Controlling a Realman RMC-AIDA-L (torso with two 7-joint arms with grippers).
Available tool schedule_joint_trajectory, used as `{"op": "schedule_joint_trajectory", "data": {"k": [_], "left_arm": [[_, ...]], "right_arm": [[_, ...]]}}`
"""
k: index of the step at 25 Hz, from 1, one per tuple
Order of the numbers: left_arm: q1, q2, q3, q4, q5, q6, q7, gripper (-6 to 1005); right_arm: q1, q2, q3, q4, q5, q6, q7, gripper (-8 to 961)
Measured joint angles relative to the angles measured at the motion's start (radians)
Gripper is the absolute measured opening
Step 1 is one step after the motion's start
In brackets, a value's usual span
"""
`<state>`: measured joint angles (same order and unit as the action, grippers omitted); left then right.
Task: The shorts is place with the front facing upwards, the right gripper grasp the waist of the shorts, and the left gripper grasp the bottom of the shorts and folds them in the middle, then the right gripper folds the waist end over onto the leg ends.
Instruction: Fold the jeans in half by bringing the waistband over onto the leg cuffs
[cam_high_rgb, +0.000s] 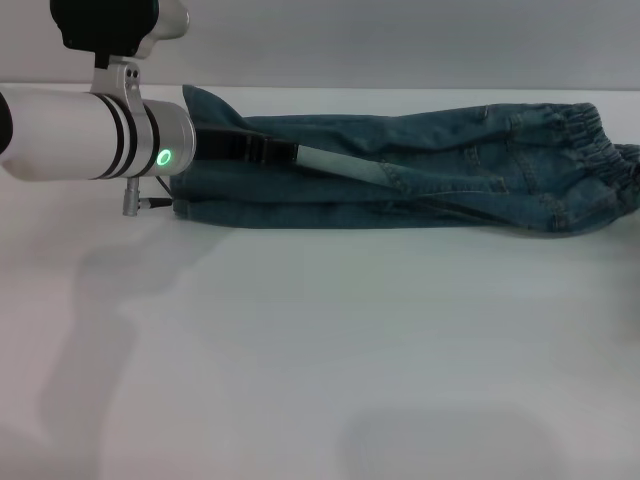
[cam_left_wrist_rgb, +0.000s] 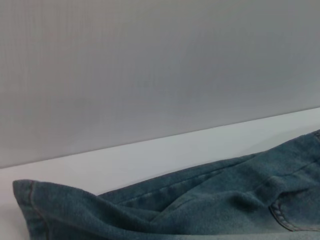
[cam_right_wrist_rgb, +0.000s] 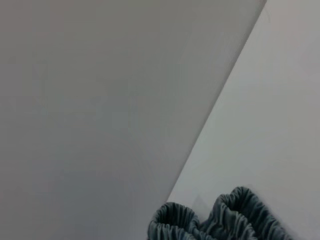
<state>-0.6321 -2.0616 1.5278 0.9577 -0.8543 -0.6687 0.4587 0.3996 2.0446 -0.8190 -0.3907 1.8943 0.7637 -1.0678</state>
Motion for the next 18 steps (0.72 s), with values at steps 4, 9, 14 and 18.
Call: {"op": "schedule_joint_trajectory", "data": {"k": [4, 9, 14, 18], "left_arm": [[-0.008, 0.000, -0.003, -0.009, 0.000, 0.000, 0.000, 852], [-0.012, 0.000, -0.003, -0.013, 0.000, 0.001, 0.000, 852], [-0.012, 0.000, -0.003, -0.015, 0.000, 0.003, 0.000, 852], [-0.012, -0.001, -0.003, -0.019, 0.000, 0.010, 0.000, 852]], "right_arm": [[-0.005, 0.004, 0.000, -0.010, -0.003, 0.001, -0.005, 566], [-0.006, 0.007, 0.000, -0.019, -0.005, 0.003, -0.010, 414], [-0.001, 0.007, 0.000, -0.022, -0.012, 0.005, -0.014, 205], [-0.006, 0.007, 0.000, -0.045, -0.013, 0.015, -0.020, 79]]}}
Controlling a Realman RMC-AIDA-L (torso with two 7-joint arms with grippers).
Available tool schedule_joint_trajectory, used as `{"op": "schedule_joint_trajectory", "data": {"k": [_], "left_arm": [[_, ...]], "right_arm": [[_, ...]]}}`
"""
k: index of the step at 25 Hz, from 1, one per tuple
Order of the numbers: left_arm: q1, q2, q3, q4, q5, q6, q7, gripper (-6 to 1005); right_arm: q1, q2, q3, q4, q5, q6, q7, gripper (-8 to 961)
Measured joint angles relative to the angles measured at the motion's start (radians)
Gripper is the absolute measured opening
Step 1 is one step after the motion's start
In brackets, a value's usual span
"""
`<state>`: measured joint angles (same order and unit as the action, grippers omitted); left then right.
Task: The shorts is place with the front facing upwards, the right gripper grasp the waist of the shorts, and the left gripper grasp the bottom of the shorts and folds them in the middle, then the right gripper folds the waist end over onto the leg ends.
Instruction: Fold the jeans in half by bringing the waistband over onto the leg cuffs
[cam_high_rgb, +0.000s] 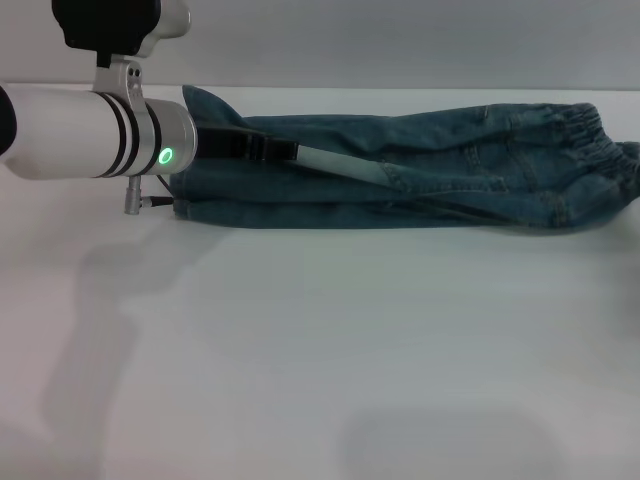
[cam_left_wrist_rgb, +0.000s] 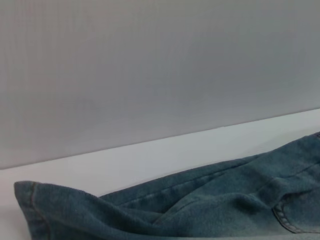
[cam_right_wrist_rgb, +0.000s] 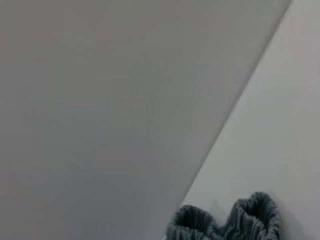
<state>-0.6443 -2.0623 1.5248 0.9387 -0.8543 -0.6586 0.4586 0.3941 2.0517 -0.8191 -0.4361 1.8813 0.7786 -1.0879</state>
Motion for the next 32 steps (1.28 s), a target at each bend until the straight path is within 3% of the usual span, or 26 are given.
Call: {"op": "schedule_joint_trajectory", "data": {"k": [8, 14, 27, 32], "left_arm": [[0.018, -0.004, 0.041, -0.024, -0.037, 0.072, 0.000, 852], [0.037, -0.005, 0.087, -0.041, -0.073, 0.119, 0.009, 849], [0.070, -0.005, 0.141, -0.041, -0.127, 0.177, 0.013, 848], [0.122, -0.003, 0.125, -0.016, -0.128, 0.207, 0.009, 848]], "right_arm": [[-0.009, 0.011, -0.001, -0.135, 0.000, 0.114, 0.021, 60], [0.035, 0.012, -0.069, -0.227, -0.002, 0.150, 0.078, 61], [0.262, 0.012, -0.192, -0.257, -0.024, 0.099, 0.137, 60], [0.337, 0.012, -0.246, -0.251, -0.027, 0.044, 0.150, 60]]}}
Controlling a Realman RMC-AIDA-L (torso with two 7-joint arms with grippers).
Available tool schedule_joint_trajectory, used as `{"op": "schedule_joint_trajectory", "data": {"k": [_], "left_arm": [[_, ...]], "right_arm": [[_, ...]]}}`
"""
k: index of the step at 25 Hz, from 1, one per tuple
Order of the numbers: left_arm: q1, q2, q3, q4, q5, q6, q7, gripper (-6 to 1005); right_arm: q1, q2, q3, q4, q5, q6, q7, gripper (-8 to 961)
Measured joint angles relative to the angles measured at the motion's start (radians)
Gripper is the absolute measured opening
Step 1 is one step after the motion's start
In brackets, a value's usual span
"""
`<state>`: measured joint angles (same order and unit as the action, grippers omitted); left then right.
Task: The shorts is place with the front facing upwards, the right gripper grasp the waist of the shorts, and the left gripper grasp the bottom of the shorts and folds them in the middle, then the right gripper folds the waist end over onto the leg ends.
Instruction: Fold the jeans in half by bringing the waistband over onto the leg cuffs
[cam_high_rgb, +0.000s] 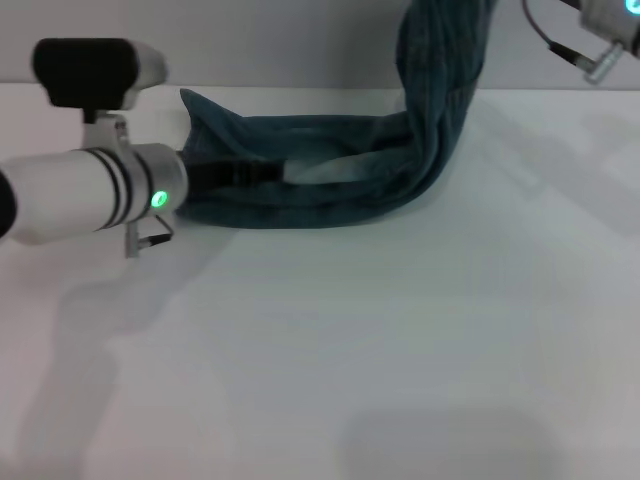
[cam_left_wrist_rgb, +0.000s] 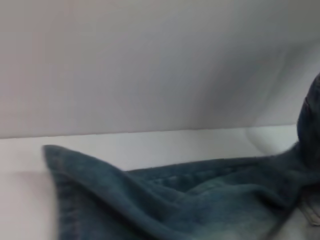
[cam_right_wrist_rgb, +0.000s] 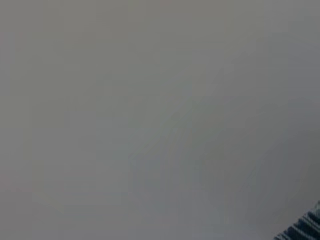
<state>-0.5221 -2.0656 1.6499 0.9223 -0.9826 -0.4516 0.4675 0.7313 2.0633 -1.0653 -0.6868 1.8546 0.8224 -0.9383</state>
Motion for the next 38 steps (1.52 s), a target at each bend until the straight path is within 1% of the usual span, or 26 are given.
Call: {"op": "schedule_joint_trajectory", "data": {"k": [1, 2, 4, 9, 13, 16, 21, 25, 31, 34, 38], "left_arm": [[0.014, 0.001, -0.006, 0.010, 0.000, 0.003, 0.000, 848], [0.045, 0.002, -0.017, 0.036, 0.000, 0.010, 0.000, 848], [0.072, 0.003, -0.026, 0.063, 0.000, 0.018, 0.001, 848], [0.193, 0.004, -0.061, 0.177, -0.001, 0.074, 0.001, 848], [0.248, 0.006, -0.087, 0.225, -0.001, 0.085, 0.004, 849], [0.261, 0.006, -0.106, 0.227, -0.001, 0.091, 0.004, 849], [0.266, 0.006, -0.115, 0.224, 0.000, 0.106, 0.004, 849], [0.267, 0.006, -0.117, 0.220, 0.001, 0.122, 0.004, 849], [0.265, 0.007, -0.118, 0.218, 0.001, 0.132, 0.004, 848], [0.266, 0.007, -0.118, 0.217, 0.001, 0.134, 0.004, 848], [0.267, 0.007, -0.118, 0.215, 0.001, 0.142, 0.003, 848]], "right_arm": [[0.010, 0.000, -0.007, 0.001, 0.000, -0.009, 0.001, 60], [0.020, 0.000, -0.014, 0.003, 0.000, -0.016, 0.004, 60], [0.046, 0.000, -0.031, 0.007, 0.000, -0.032, 0.011, 60], [0.088, 0.002, -0.083, 0.013, 0.000, -0.060, 0.027, 60], [0.119, 0.008, -0.131, 0.035, 0.002, -0.081, 0.028, 61], [0.137, 0.010, -0.165, 0.057, 0.005, -0.092, 0.035, 61], [0.161, 0.014, -0.248, 0.092, 0.007, -0.130, 0.055, 61], [0.196, 0.016, -0.294, 0.129, 0.008, -0.150, 0.064, 60], [0.265, 0.021, -0.345, 0.199, 0.009, -0.177, 0.066, 61], [0.301, 0.022, -0.361, 0.233, 0.007, -0.184, 0.067, 76], [0.325, 0.023, -0.375, 0.250, 0.005, -0.188, 0.069, 97]]}}
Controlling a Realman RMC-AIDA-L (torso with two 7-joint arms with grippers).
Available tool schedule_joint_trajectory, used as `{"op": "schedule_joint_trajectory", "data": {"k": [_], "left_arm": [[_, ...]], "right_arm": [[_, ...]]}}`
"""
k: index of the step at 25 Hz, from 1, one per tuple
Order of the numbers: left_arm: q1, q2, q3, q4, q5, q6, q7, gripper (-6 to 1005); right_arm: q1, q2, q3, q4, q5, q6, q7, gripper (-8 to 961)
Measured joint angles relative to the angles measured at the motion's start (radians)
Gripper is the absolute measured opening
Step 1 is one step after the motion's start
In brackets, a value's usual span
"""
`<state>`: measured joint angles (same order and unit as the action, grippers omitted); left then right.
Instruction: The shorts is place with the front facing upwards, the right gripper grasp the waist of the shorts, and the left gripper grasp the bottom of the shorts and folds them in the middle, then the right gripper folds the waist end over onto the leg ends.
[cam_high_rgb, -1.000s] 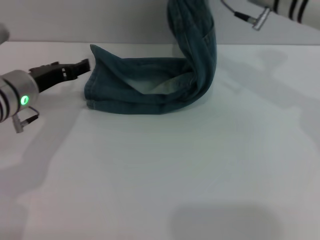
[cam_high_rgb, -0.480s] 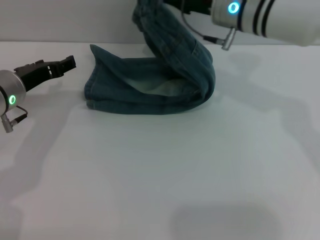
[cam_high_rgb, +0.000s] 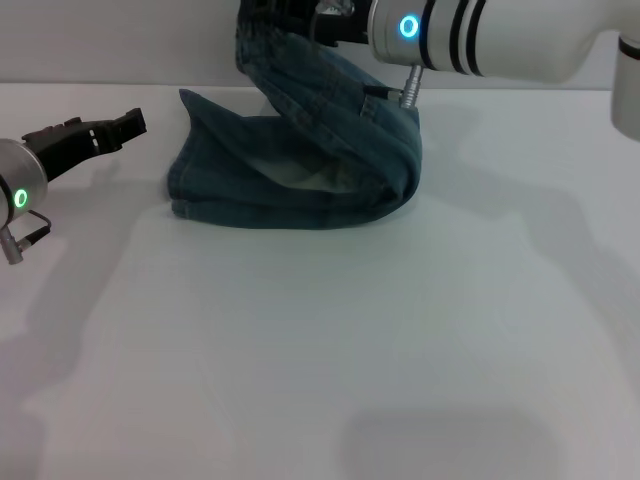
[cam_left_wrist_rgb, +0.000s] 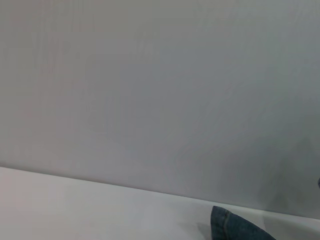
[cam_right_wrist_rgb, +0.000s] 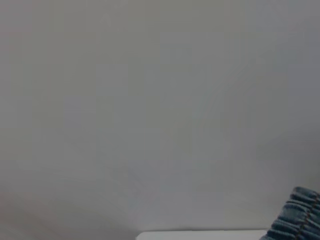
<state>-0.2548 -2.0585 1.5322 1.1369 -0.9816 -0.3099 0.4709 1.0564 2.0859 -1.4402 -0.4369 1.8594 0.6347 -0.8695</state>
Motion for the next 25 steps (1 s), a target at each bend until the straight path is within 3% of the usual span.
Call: {"op": "schedule_joint_trajectory", "data": {"k": [17, 21, 25], "left_arm": [[-0.012, 0.000, 0.010, 0.000, 0.007, 0.003, 0.001, 847], [-0.012, 0.000, 0.012, 0.001, 0.004, 0.003, 0.001, 847], [-0.007, 0.000, 0.023, 0.007, 0.004, 0.002, 0.003, 847]], "right_arm": [[0.015, -0.004, -0.090, 0.027, -0.004, 0.000, 0.020, 185], [-0.017, -0.003, -0.090, 0.027, -0.005, -0.024, -0.033, 347], [-0.124, -0.004, -0.077, -0.055, -0.001, -0.090, -0.177, 505]]}}
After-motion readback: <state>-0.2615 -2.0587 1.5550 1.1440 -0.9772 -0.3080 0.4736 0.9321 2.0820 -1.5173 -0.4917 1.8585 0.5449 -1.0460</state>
